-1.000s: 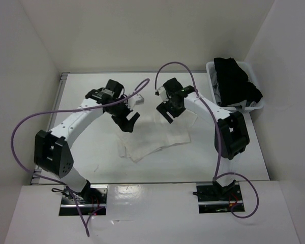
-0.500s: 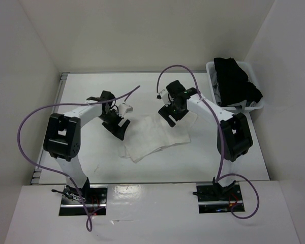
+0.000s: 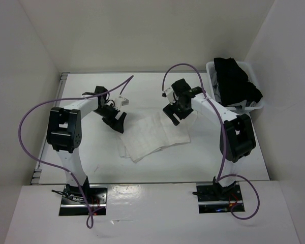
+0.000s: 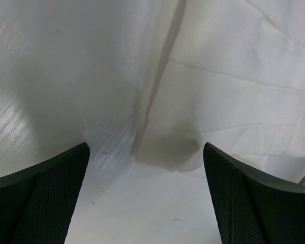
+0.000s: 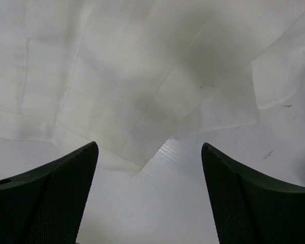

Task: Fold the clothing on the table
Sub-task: Fold the skirt

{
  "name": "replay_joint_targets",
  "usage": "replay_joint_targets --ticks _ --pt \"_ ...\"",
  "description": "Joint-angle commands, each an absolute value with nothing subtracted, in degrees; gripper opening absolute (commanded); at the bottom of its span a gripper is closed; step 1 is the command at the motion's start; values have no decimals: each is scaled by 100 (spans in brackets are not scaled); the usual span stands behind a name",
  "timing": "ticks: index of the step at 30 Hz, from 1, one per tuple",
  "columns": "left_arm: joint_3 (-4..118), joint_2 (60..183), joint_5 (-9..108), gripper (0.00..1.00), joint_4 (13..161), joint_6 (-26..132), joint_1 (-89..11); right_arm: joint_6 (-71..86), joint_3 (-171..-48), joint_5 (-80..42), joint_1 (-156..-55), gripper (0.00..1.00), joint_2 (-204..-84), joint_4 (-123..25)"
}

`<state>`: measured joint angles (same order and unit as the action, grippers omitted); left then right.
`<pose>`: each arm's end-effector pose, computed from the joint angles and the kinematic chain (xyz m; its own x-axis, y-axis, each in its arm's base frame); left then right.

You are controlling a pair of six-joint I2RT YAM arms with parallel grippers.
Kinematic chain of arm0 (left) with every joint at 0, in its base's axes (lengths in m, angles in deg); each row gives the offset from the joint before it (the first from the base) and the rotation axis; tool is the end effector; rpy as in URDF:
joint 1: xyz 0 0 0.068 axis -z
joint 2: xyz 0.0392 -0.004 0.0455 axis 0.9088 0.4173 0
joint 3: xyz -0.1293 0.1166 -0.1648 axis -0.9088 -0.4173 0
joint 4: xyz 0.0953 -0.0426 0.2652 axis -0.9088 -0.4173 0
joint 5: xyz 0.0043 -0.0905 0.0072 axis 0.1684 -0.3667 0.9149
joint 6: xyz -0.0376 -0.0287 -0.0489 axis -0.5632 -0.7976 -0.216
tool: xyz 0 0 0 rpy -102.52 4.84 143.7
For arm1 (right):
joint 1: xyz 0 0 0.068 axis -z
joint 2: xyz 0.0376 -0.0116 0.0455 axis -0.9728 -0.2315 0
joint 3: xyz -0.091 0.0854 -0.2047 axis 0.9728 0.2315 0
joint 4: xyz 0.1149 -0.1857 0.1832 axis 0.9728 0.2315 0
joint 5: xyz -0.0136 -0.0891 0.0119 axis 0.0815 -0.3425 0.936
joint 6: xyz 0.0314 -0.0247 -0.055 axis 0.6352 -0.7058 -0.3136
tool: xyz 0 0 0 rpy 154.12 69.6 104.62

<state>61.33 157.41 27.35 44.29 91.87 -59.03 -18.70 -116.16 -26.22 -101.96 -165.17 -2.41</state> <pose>0.3845 -0.0701 0.1036 -0.7552 0.4814 -0.4449 0.6361 0.7020 -0.3202 0.3543 0.1687 0.1832 -0.6447 -0.6689 -0.3701 -0.6827 0.7216 -0.1148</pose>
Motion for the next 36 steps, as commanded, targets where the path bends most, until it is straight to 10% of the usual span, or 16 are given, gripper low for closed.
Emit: replay_joint_targets --ticks 1,18,28,36 --pt "6021 16188 2205 99 4031 9537 -5865 -1912 -11583 -2668 -10184 86 -16394 -228" --pt "5572 16408 2257 60 3679 9915 -5865 -1912 -11689 -2616 -10184 86 -16614 -228" --pt "5625 16460 2388 2 3679 9792 -5865 -1859 -11636 -2668 -10062 86 -16667 -456" --pt "5739 16460 2617 0 3732 9608 -5865 -1761 -12426 -1238 -8928 97 -16974 -816"
